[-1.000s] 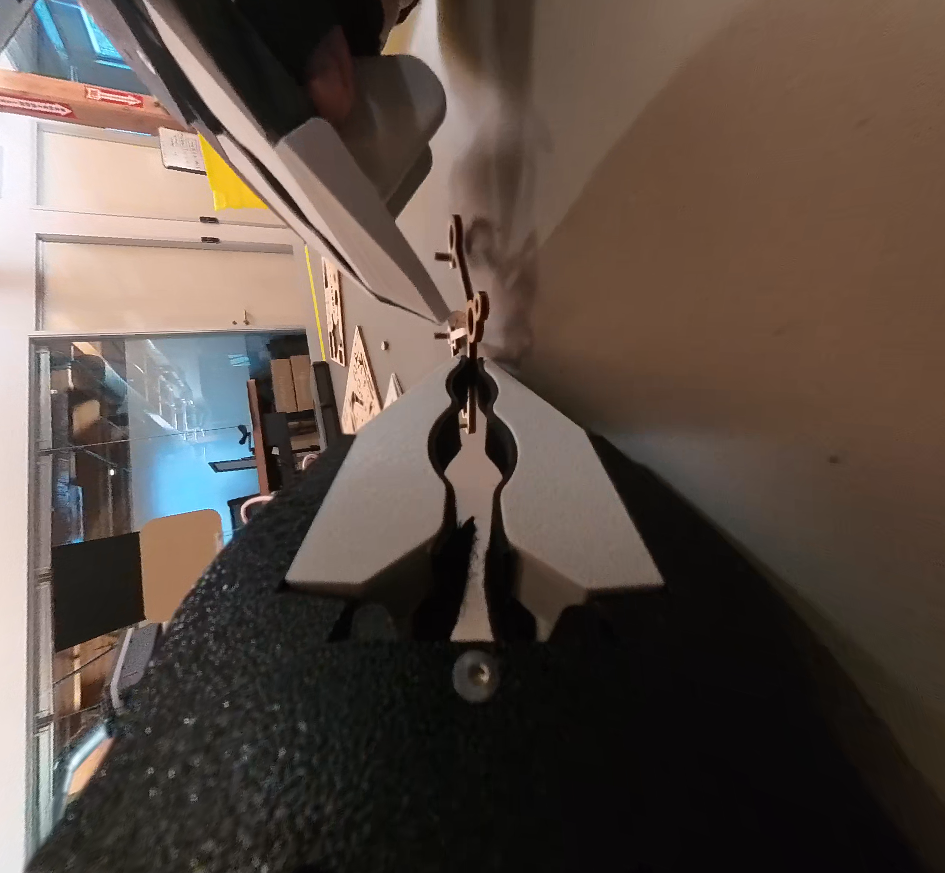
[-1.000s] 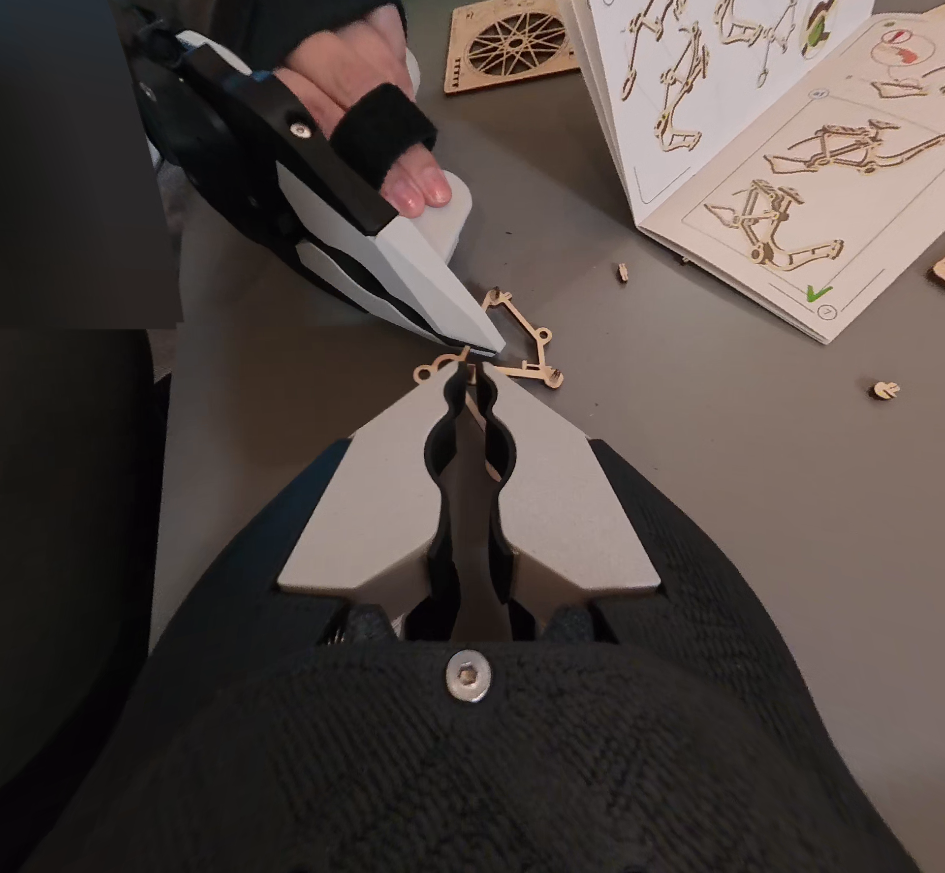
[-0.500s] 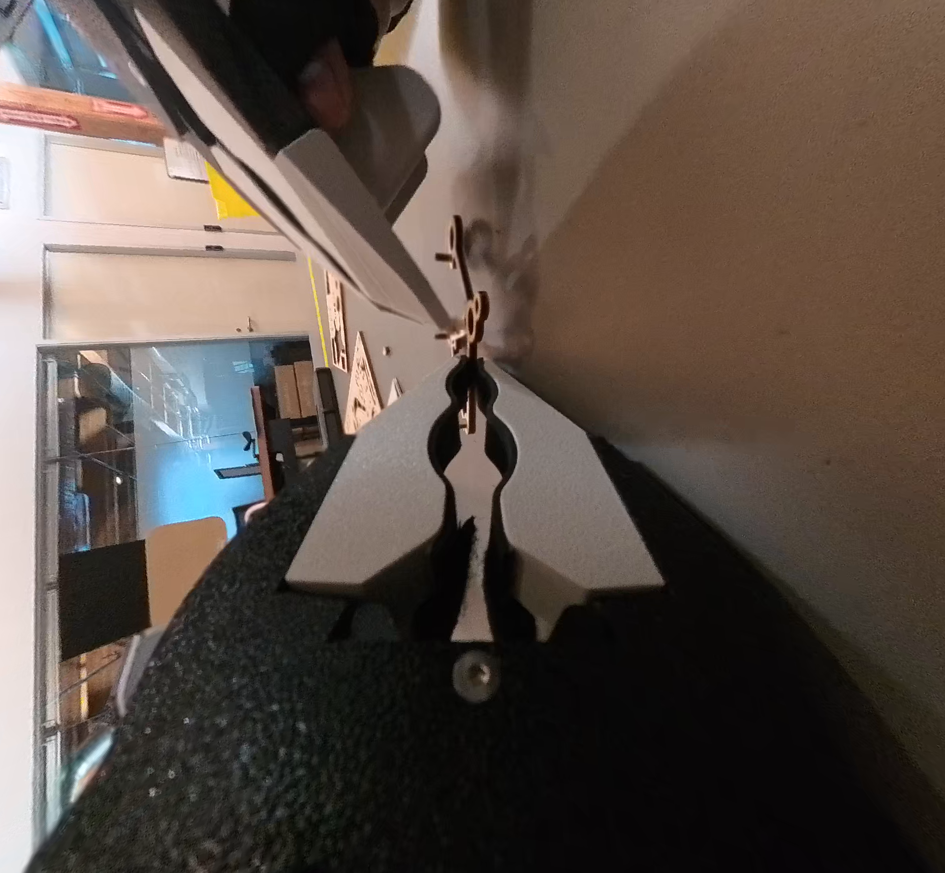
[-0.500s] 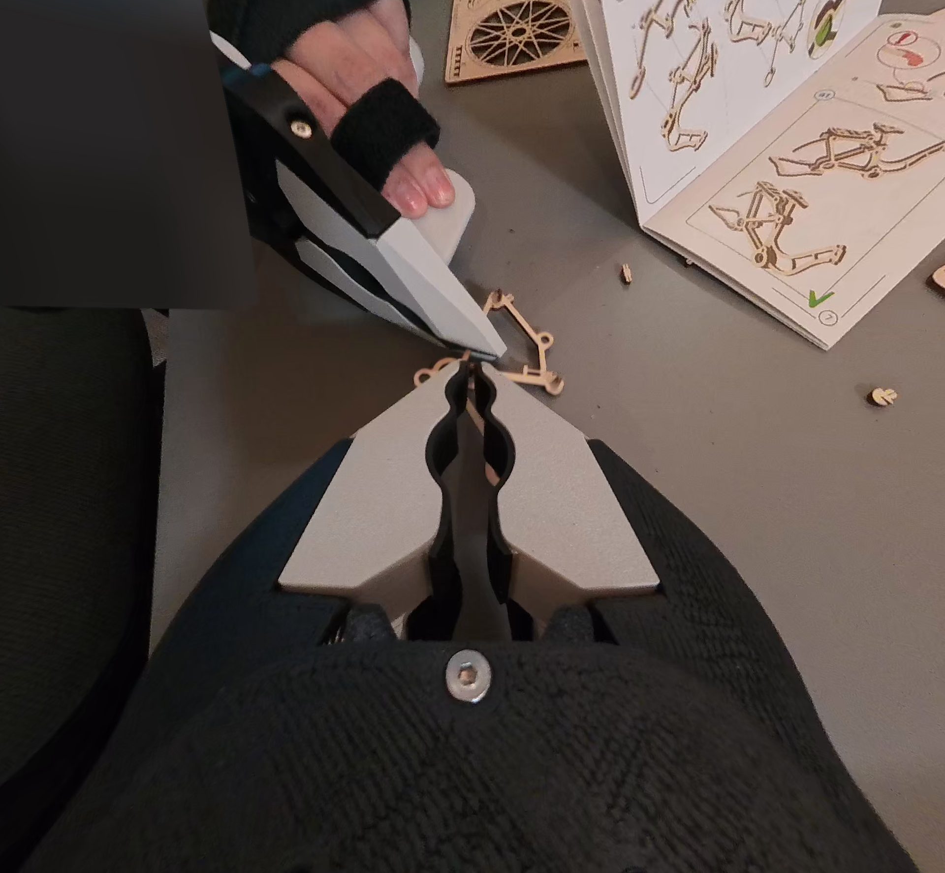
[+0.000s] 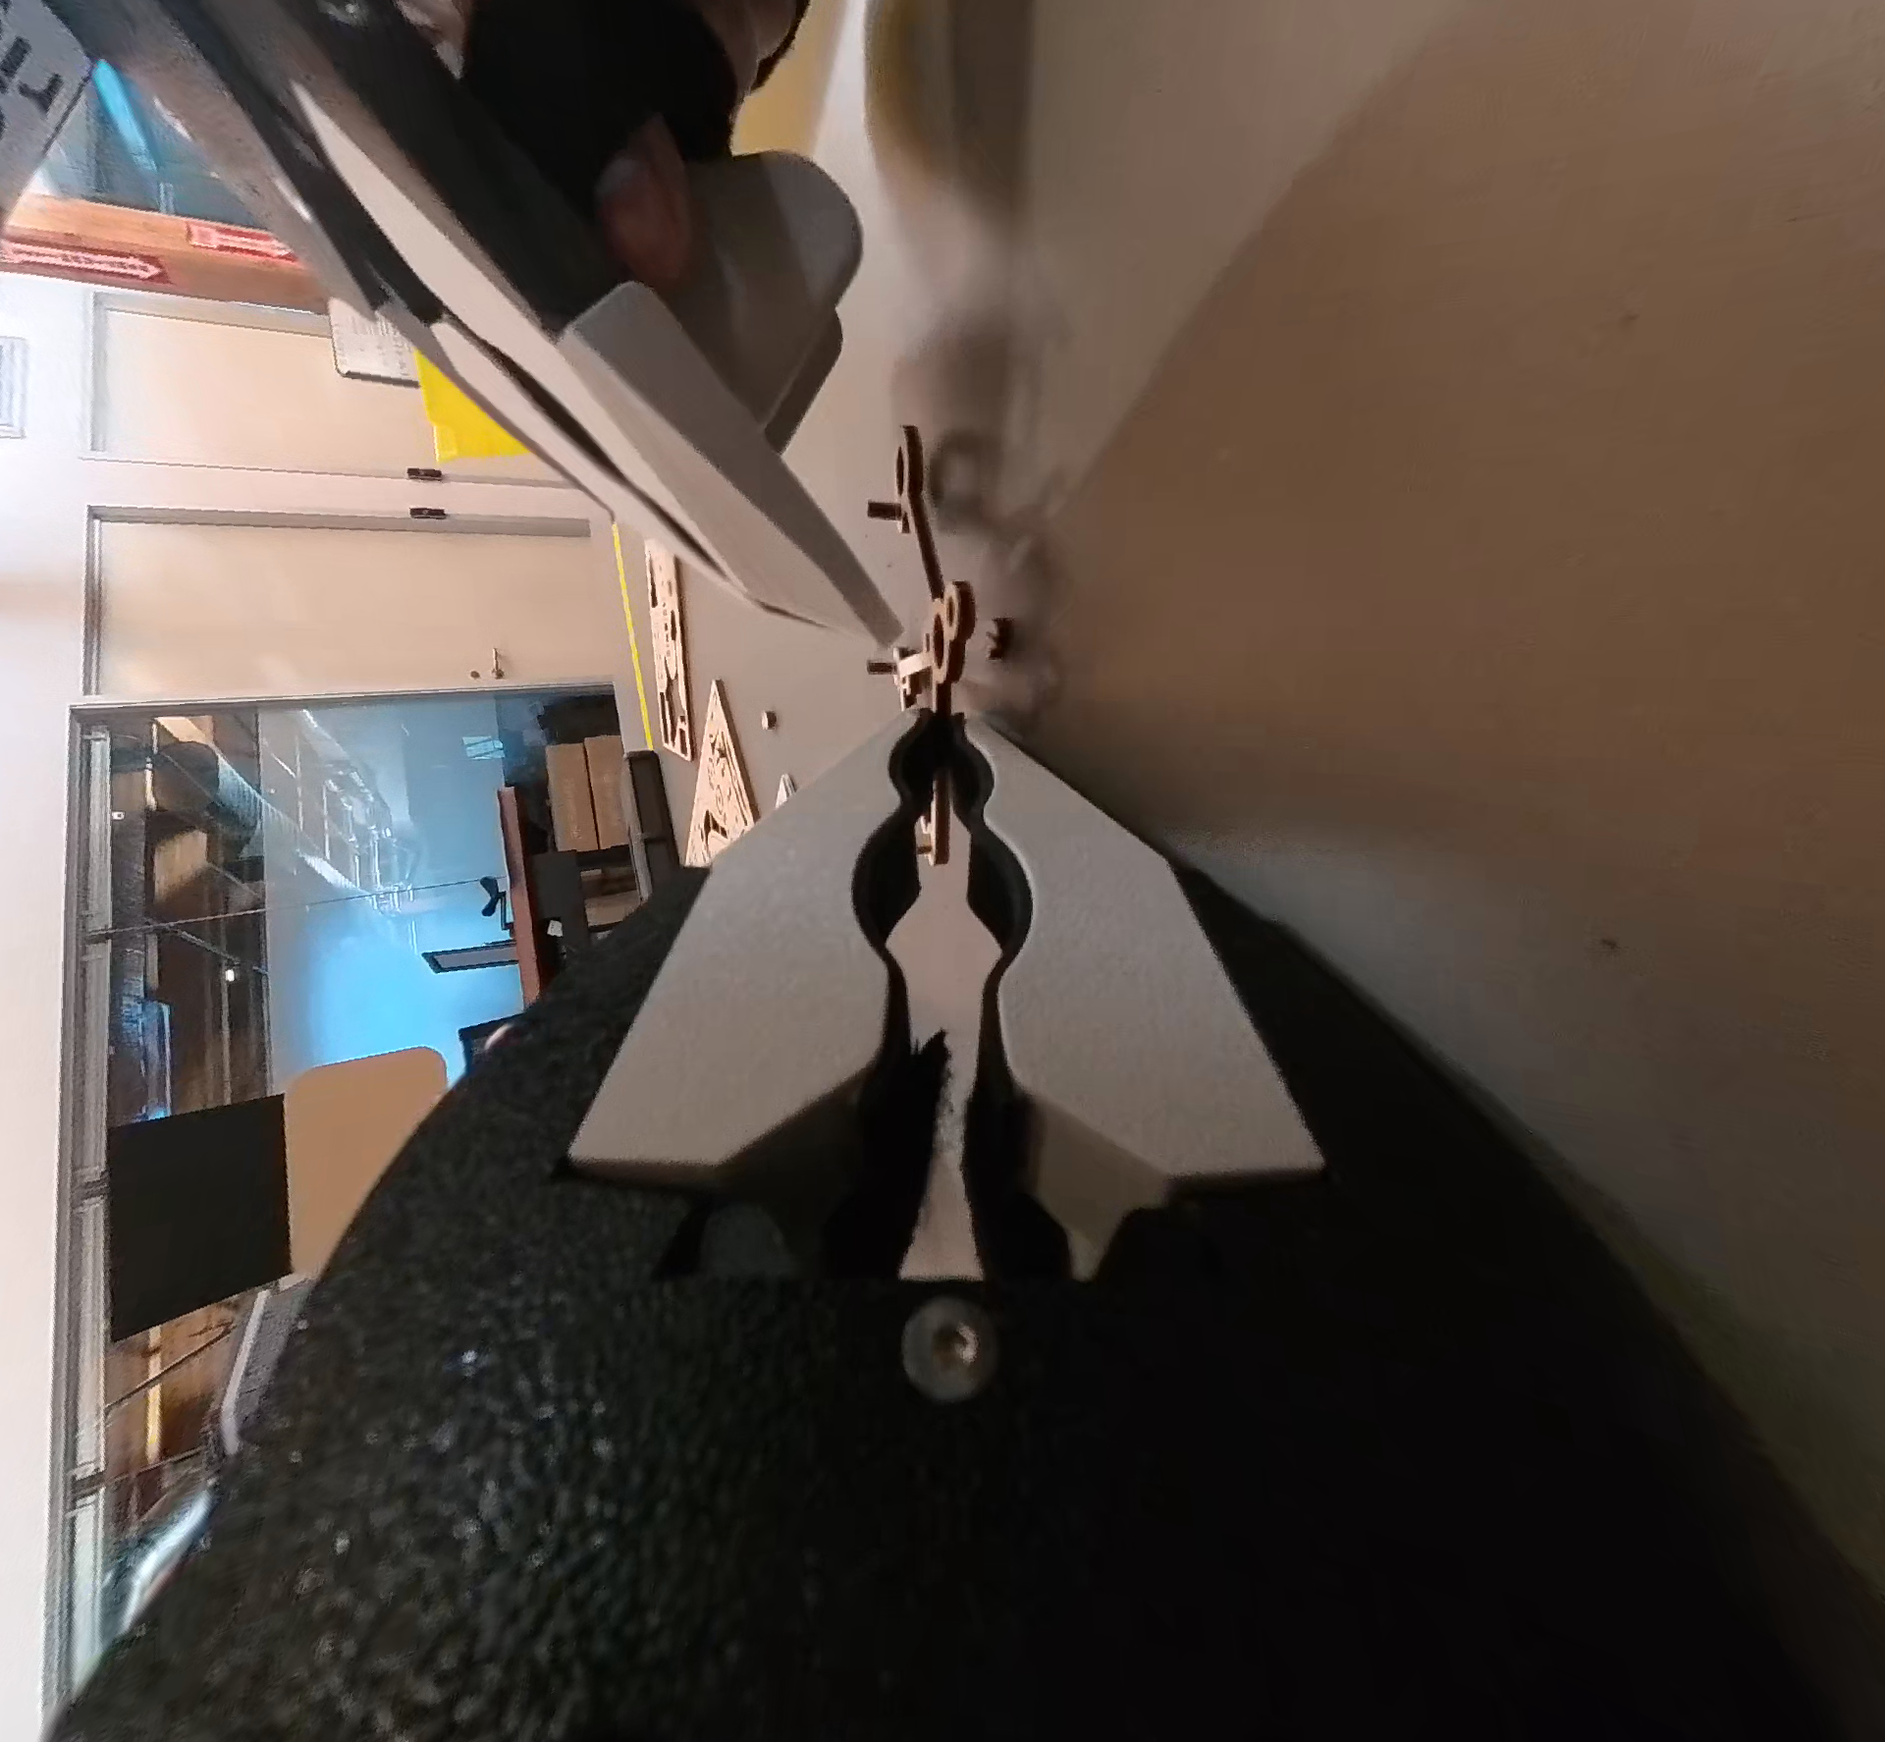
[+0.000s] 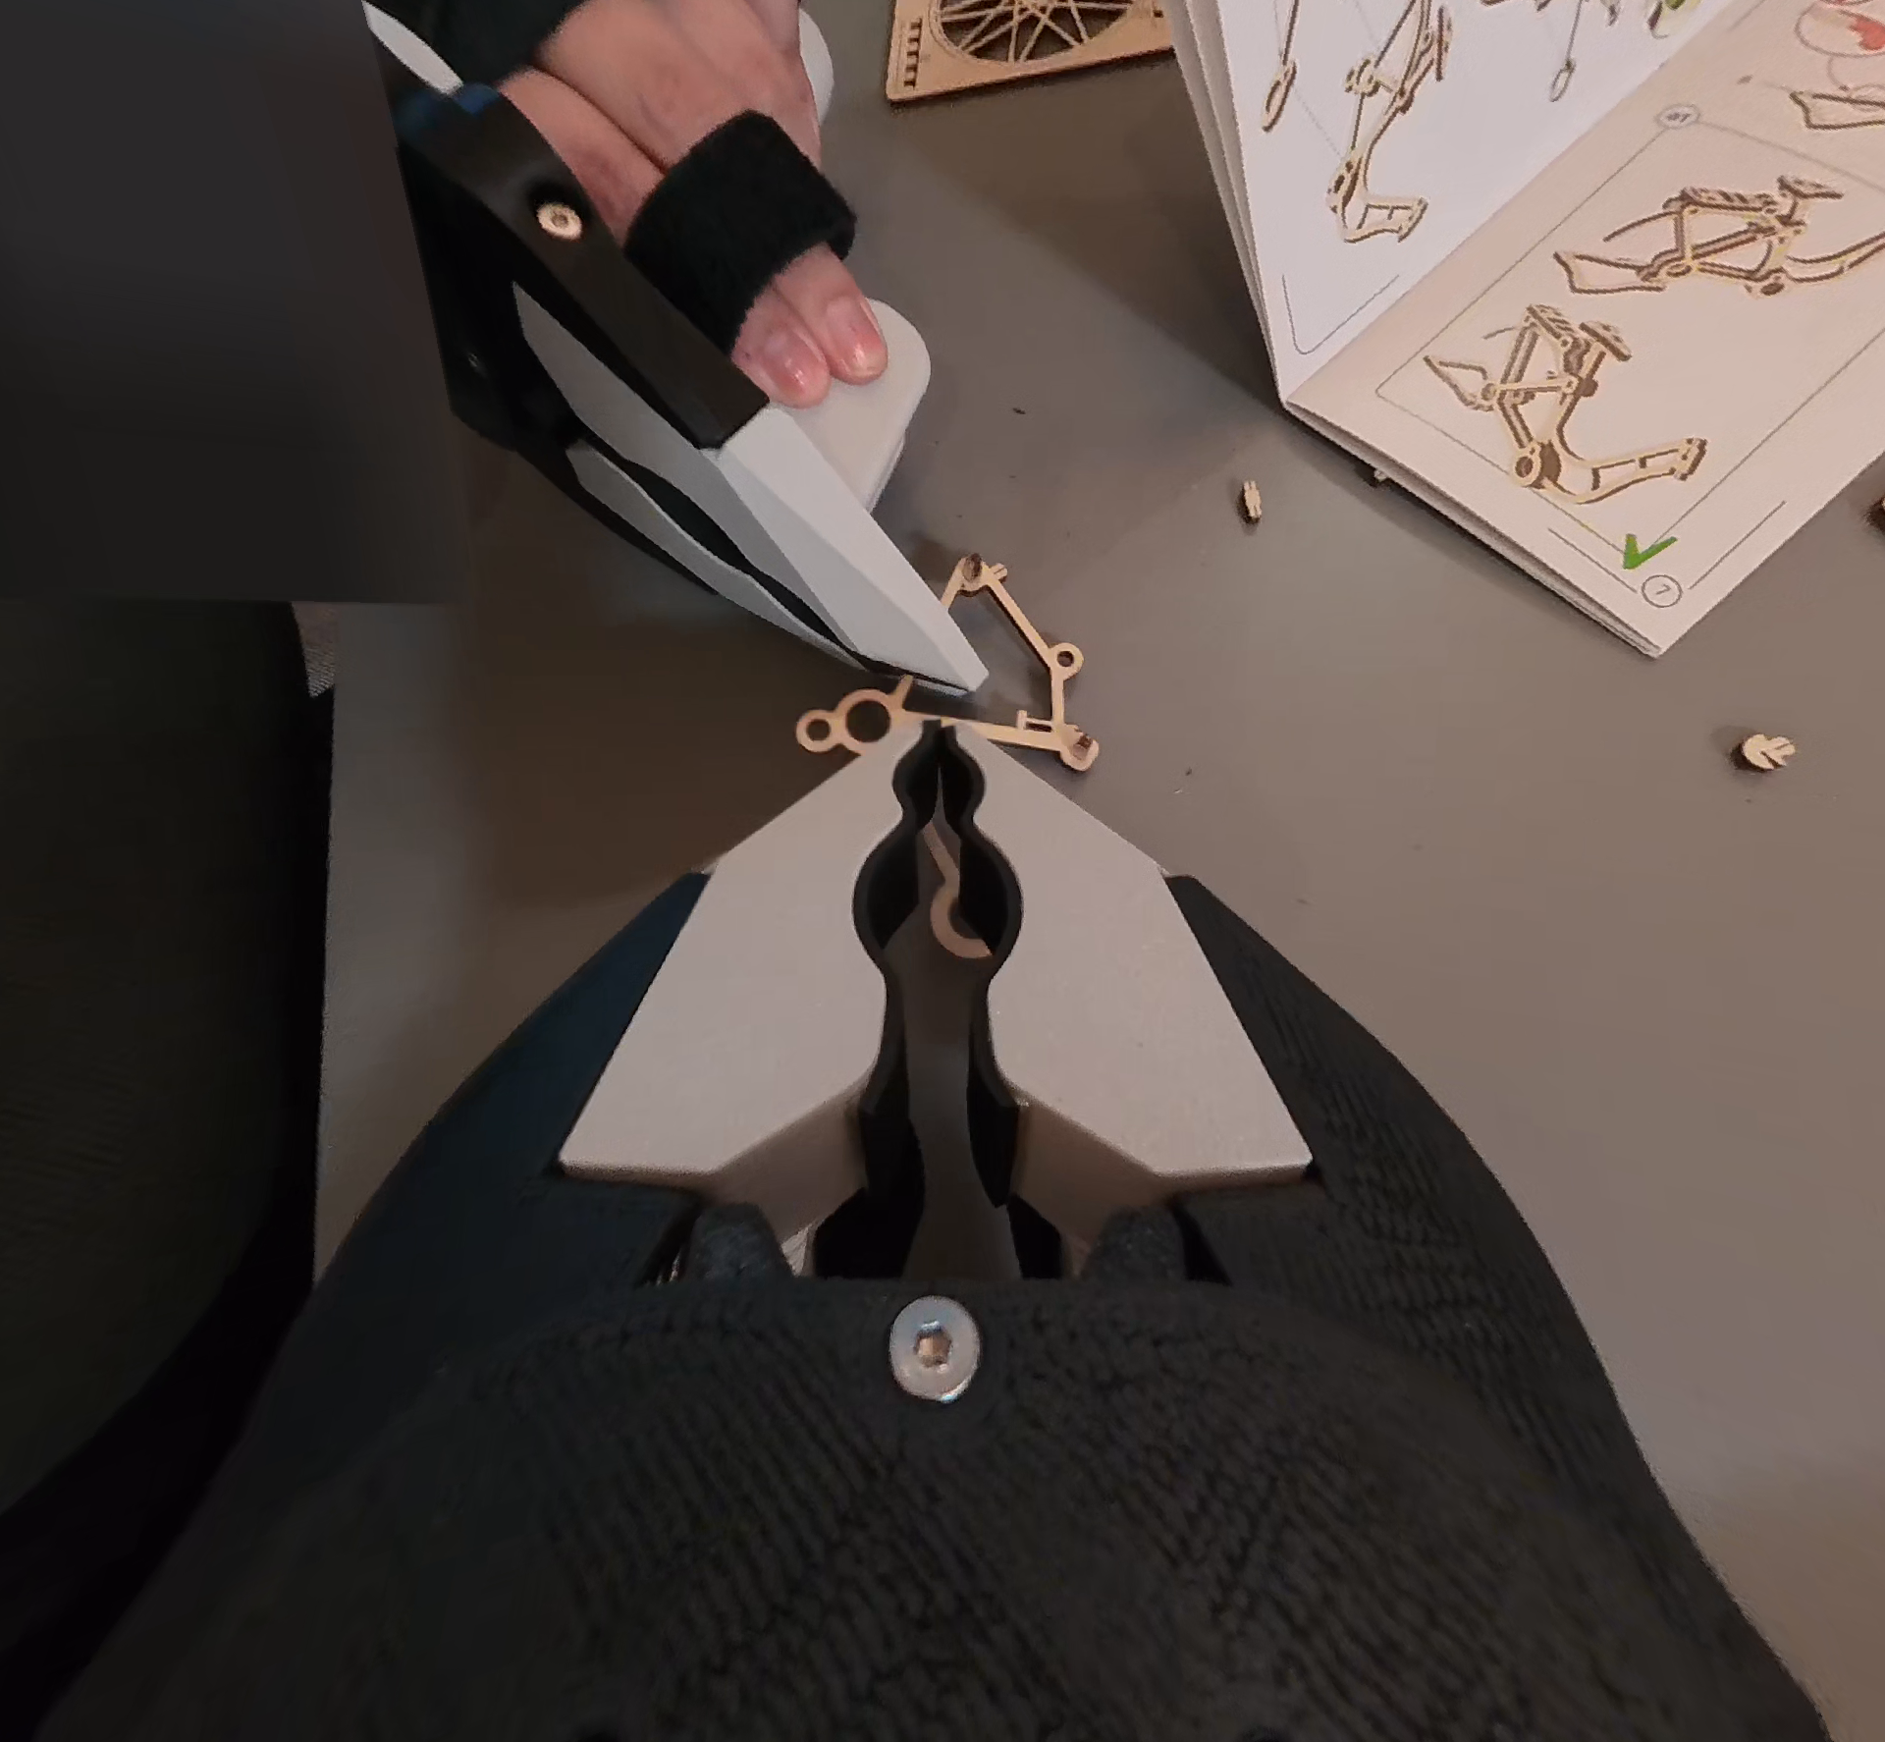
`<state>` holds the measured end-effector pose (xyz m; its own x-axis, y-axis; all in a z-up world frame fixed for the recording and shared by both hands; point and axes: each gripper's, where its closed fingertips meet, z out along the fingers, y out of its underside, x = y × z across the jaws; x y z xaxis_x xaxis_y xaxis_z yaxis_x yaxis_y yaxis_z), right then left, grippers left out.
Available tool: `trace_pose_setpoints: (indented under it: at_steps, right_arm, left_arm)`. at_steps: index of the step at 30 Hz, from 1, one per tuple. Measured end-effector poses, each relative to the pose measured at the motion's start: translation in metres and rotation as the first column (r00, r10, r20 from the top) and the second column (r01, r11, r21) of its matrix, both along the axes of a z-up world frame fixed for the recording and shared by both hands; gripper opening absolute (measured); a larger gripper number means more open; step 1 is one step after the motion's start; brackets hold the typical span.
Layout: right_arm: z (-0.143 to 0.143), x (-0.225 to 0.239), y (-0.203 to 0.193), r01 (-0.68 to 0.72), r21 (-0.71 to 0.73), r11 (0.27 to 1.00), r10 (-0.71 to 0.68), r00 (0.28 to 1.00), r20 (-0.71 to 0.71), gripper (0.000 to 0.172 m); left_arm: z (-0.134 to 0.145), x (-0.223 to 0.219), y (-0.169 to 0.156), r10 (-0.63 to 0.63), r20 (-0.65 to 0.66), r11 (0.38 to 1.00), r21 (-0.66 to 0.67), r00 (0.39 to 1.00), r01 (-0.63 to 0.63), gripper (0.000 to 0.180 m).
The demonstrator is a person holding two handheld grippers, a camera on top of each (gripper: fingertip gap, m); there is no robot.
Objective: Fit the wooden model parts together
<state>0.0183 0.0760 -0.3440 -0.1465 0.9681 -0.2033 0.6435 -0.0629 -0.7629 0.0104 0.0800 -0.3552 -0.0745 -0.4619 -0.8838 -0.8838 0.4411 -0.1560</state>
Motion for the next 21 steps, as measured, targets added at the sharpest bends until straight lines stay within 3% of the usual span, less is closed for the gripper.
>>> trace_pose_setpoints:
  at_steps: [1,5,8,12,15,21]
  right_arm:
    - [-0.001,0.001,0.001,0.000,0.004,1.000,0.000,1.000,0.001,0.000]
    - [0.012,-0.002,0.002,-0.027,0.042,0.999,0.030,0.996,-0.088,0.000]
    - [0.021,0.000,0.002,-0.063,0.149,0.987,0.084,0.987,-0.140,0.000]
    - [0.005,0.009,-0.013,-0.178,0.140,0.974,0.186,0.981,-0.049,0.003]
    - [-0.011,0.008,-0.009,-0.150,0.164,0.975,0.146,0.989,0.035,0.013]
    - [-0.011,-0.001,-0.012,-0.104,0.196,0.975,0.097,0.994,0.040,0.009]
  left_arm:
    - [0.000,0.000,0.000,0.000,0.003,1.000,-0.003,1.000,0.000,0.000]
    - [0.000,-0.008,0.008,0.059,0.008,0.998,-0.005,0.998,-0.059,0.000]
    - [0.005,-0.017,0.016,0.116,0.052,0.993,-0.018,0.992,-0.115,0.000]
    - [0.004,-0.026,0.023,0.165,0.062,0.986,-0.033,0.984,-0.163,0.000]
    - [0.002,-0.027,0.024,0.163,0.037,0.987,-0.022,0.986,-0.162,0.000]
    - [0.001,-0.026,0.023,0.155,0.014,0.988,-0.006,0.988,-0.155,0.000]
